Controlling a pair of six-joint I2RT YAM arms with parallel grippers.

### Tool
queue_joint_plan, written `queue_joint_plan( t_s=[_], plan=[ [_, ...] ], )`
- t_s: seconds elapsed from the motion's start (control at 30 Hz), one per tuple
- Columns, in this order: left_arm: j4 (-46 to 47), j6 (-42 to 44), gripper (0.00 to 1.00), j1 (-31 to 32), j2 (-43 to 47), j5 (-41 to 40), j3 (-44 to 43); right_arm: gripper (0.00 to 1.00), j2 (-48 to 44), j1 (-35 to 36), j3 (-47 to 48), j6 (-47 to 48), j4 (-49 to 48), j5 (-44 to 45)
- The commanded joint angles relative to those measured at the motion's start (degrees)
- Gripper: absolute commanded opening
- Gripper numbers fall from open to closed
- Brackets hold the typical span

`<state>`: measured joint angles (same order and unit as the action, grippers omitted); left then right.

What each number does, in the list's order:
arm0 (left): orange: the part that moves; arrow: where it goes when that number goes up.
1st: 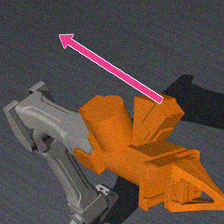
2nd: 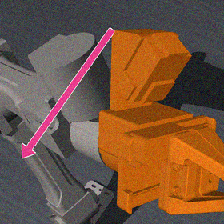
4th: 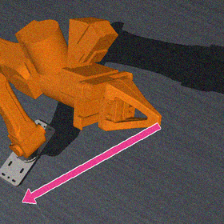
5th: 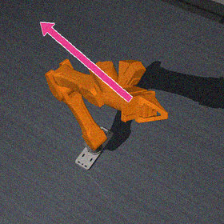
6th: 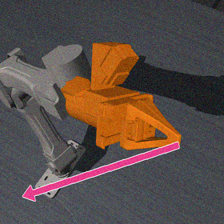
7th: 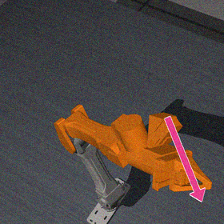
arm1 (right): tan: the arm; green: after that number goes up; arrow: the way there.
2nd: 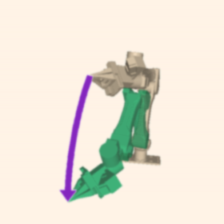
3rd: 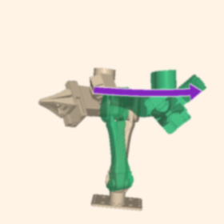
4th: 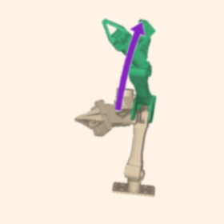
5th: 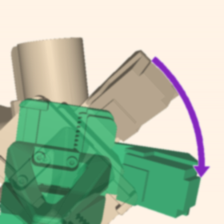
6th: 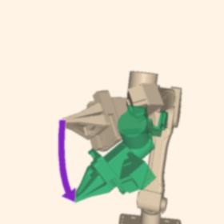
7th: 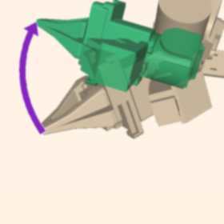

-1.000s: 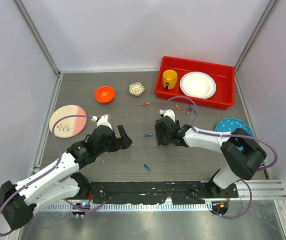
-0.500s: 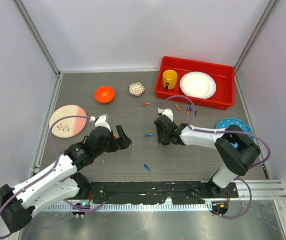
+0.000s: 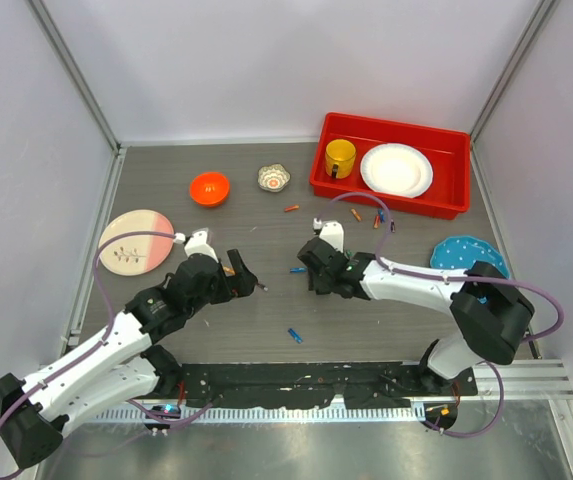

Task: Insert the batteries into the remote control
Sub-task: Pick up the remote control from the center of the board, then place the remote control at the center of the board.

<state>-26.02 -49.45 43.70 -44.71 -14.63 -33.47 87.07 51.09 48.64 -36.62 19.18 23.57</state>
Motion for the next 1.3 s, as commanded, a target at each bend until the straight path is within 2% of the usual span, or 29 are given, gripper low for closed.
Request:
queue_joint_plan(
  t_s=[0.0, 0.37, 0.73, 0.9, 1.0, 1.03, 1.1, 1.13, 1.27],
  plan=[
    [0.27, -1.43, 0.98, -0.20, 0.50, -2.41, -0.01, 0.08, -0.15, 3.31, 5.76, -8.98, 4.63, 5.95],
    [-2.10, -4.78, 0.95, -0.28, 0.50, -6.63, -0.28, 0.04, -1.82, 6.21, 0.05, -31.82, 9.82, 11.40],
    [0.09, -7.24, 0.92, -0.11, 0.15, -7.78, 1.30, 0.08, 7.32, 12.63, 6.37, -41.94, 15.17, 10.44],
    [-0.17, -7.24, 0.92, -0.11, 0.50, -8.74, 1.66, 0.09, 10.57, 14.29, 8.57, -43.09, 15.98, 10.09],
    [-0.26, -7.33, 0.92, -0.11, 0.76, -9.10, 1.92, 0.18, 11.89, 14.91, 10.06, -42.75, 16.06, 9.48],
    [-0.17, -7.24, 0.92, -0.11, 0.68, -9.10, 1.92, 0.29, 12.25, 15.09, 10.33, -42.31, 16.15, 9.30],
    [-0.26, -7.06, 0.91, -0.20, 0.76, -8.92, 1.92, 0.43, 11.81, 15.09, 9.98, -42.13, 16.50, 9.82],
    [-0.26, -6.71, 0.91, -0.20, 0.68, -8.83, 1.92, 0.54, 10.59, 15.09, 9.63, -42.22, 16.77, 10.26],
    [-0.26, -6.27, 0.92, -0.11, 0.33, -8.57, 1.66, 0.73, 6.38, 14.83, 8.84, -41.51, 18.17, 12.63]
  ],
)
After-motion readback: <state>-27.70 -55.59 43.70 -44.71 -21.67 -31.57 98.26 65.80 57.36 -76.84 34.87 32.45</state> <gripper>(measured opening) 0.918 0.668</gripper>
